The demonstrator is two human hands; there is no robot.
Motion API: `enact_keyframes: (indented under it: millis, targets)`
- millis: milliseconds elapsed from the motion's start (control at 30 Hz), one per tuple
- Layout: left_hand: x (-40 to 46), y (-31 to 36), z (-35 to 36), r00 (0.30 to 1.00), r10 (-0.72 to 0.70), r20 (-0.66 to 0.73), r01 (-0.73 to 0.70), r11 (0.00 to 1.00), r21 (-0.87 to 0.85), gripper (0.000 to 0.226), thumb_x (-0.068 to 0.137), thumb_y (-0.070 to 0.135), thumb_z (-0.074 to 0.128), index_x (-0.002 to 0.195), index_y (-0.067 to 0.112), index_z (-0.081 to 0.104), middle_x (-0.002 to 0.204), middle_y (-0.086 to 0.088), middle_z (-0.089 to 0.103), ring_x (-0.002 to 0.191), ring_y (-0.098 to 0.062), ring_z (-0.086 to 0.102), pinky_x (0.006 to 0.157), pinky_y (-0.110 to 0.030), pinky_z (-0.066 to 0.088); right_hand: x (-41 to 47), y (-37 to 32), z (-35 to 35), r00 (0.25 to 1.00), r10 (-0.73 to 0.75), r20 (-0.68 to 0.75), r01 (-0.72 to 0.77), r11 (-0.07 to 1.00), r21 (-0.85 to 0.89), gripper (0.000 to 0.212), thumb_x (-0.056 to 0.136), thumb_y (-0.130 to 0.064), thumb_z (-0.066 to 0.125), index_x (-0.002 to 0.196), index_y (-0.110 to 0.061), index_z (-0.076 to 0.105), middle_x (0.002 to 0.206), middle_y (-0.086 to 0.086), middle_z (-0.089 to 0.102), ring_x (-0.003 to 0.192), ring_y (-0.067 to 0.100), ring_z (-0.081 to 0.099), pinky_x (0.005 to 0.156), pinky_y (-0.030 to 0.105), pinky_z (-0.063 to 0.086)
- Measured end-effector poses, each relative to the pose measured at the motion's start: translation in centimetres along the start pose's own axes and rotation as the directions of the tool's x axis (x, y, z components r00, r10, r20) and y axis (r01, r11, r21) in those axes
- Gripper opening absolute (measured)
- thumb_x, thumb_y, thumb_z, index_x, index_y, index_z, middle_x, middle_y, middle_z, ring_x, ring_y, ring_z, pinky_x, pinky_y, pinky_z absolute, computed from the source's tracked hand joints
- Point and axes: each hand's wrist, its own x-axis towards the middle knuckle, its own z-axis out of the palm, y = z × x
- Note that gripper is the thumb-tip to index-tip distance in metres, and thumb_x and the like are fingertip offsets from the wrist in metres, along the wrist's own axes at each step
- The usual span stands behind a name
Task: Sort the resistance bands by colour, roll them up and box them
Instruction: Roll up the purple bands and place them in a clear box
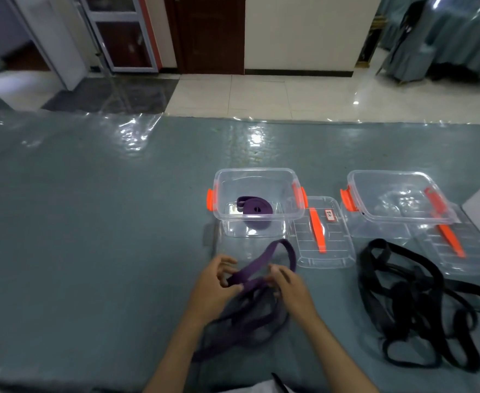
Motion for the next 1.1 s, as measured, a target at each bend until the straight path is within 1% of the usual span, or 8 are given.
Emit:
enact_keyframes:
  millis: [67,167,400,533,667,733,900,1100]
  targets:
    - [0.1,-0.1,0.5,0.986,0.012,0.169,-0.029,0.995,0.096,0.046,0.07,0.01,0.091,0.101,0.029,0.064,0.096,0.009,0.073,0.066,0.004,0.058,0.068,-0.02,0.05,0.2,-1.4,0.3,0.992,0.118,0.05,-0.128,0.947,0.296,0.017,0.104,-0.023,0.06,0.113,-0.014,0.071,0.095,0.005,0.08,0.088,0.022,0.076,0.073,0.033,0.061]
    - [-0.1,-1.0,0.6,0.94,-0.017,0.342,-0.047,0.983,0.178,0.037,0.072,0.02,0.091,0.094,0.033,0.065,0.088,0.013,0.075,0.064,0.005,0.059,0.068,-0.021,0.052,0.0,-2.4,0.3,0.991,0.121,0.056,-0.133,0.911,0.39,0.022,0.095,-0.003,0.069,0.115,-0.012,0.068,0.092,0.008,0.079,0.081,0.019,0.075,0.067,0.026,0.06]
    - [1.9,0.0,0.5,0.986,-0.153,0.063,0.16,0.976,-0.145,0.04,0.082,0.064,0.072,0.099,0.027,0.069,0.102,0.007,0.074,0.093,-0.014,0.072,0.079,-0.032,0.061,-1.5,-3.8,-0.5,0.927,-0.232,0.295,0.215,0.973,0.088,0.03,0.093,0.005,0.07,0.116,-0.014,0.07,0.099,0.006,0.08,0.096,0.023,0.076,0.084,0.032,0.06]
    - [3.2,1.0,1.2,0.982,-0.185,-0.042,0.152,0.9,-0.408,0.023,0.088,0.035,0.079,0.096,0.014,0.072,0.086,-0.001,0.076,0.085,-0.02,0.072,0.075,-0.037,0.063,-1.8,-5.6,-0.7,0.877,-0.263,0.403,0.308,0.95,-0.051,0.023,0.09,-0.009,0.078,0.106,-0.026,0.076,0.101,-0.008,0.078,0.099,0.012,0.074,0.086,0.024,0.056]
    - [4.0,2.0,0.8,0.998,-0.066,-0.008,0.057,0.916,-0.397,0.007,0.091,0.013,0.079,0.095,0.015,0.072,0.087,0.0,0.076,0.083,-0.015,0.07,0.078,-0.032,0.059,-0.2,-6.2,-1.5,0.932,-0.347,0.104,0.352,0.935,-0.039,0.01,0.089,-0.035,0.079,0.097,-0.031,0.074,0.101,-0.008,0.071,0.1,0.013,0.068,0.09,0.045,0.056]
    - [4.2,2.6,0.2,0.996,0.04,0.084,-0.012,0.951,-0.31,0.007,0.091,0.014,0.079,0.095,0.017,0.074,0.092,-0.001,0.076,0.085,-0.015,0.07,0.085,-0.034,0.059,0.6,-6.6,-2.0,0.925,-0.375,-0.068,0.374,0.927,-0.021,0.024,0.091,-0.041,0.076,0.113,-0.036,0.067,0.117,-0.015,0.064,0.115,0.007,0.062,0.095,0.034,0.052]
    - [4.0,3.9,-0.4,0.973,0.131,0.189,-0.089,0.972,-0.218,0.01,0.093,0.017,0.078,0.092,0.026,0.074,0.091,0.001,0.076,0.085,-0.019,0.072,0.084,-0.037,0.059,1.9,-8.5,-2.6,0.934,-0.301,0.192,0.322,0.943,-0.085,0.025,0.095,-0.034,0.072,0.119,-0.031,0.072,0.12,-0.014,0.072,0.115,0.005,0.067,0.101,0.031,0.053]
    - [3.8,3.5,-0.4,0.975,0.2,0.1,-0.183,0.971,-0.154,0.023,0.088,0.022,0.084,0.108,0.026,0.072,0.117,0.013,0.065,0.112,-0.012,0.067,0.093,-0.028,0.057,1.8,-9.2,-1.5,0.965,-0.26,0.036,0.253,0.958,0.138,0.016,0.083,-0.01,0.082,0.099,-0.01,0.077,0.092,0.008,0.08,0.091,0.026,0.078,0.084,0.048,0.063]
